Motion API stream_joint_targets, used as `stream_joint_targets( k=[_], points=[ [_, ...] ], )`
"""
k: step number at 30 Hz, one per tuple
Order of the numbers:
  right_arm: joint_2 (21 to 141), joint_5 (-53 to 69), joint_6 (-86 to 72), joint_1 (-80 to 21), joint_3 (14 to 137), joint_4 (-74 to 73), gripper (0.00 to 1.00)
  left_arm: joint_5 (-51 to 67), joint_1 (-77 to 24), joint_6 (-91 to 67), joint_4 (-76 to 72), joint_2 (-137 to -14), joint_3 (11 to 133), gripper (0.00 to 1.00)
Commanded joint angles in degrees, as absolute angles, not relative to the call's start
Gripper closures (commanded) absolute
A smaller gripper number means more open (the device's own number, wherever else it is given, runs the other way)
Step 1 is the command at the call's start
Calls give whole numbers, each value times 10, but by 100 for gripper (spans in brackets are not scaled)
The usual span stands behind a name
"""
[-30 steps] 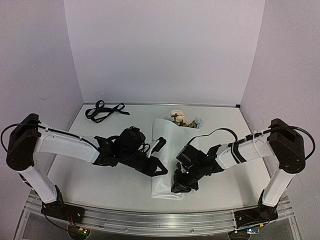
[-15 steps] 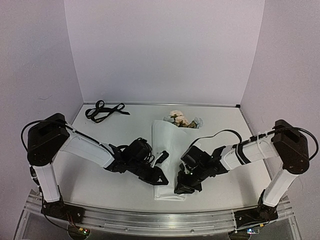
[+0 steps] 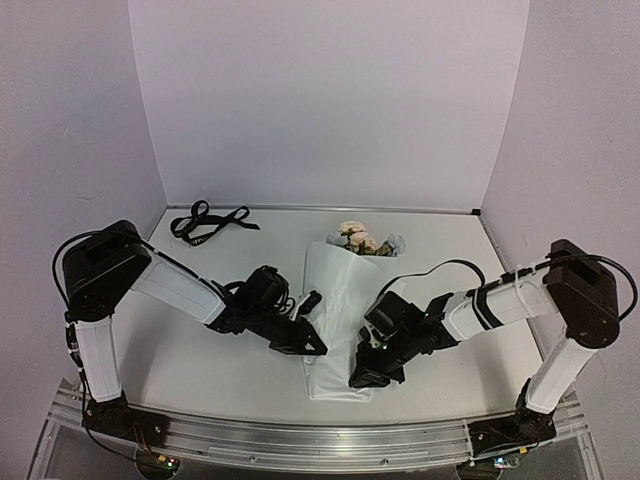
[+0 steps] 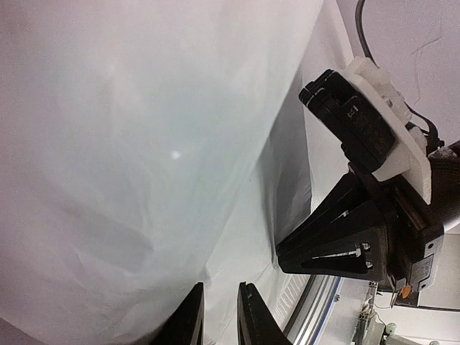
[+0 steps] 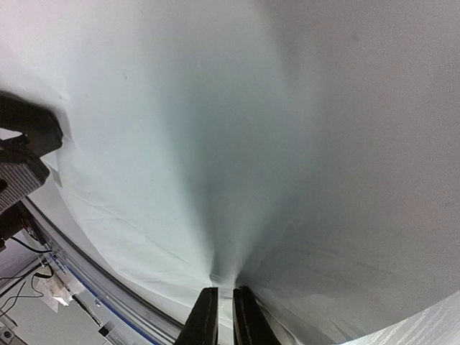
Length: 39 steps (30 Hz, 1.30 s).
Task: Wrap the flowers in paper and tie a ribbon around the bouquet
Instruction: Press the fold line of the folded bouquet.
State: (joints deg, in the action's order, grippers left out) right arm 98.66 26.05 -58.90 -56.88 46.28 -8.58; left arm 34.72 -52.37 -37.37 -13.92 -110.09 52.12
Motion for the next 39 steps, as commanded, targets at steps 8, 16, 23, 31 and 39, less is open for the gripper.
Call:
stream_joint_targets(
  k=[8,16,23,31,39],
  points=[
    [998,241,-577,-569,427,-161,90,357,-445,-361,-122,-1157,590,79],
    [997,241,-576,-569,424,-160,91,369,-405,-353,-102,-1188,645,78],
    [997,241,-576,-569,421,-159,91,383,-352,-335,-72,-1231,693,79],
    [993,242,-577,-569,418,-158,91,407,-288,-282,8,-1299,816,79],
    [988,240,-578,-569,418,-159,91,427,-249,-249,88,-1374,968,79]
  ],
)
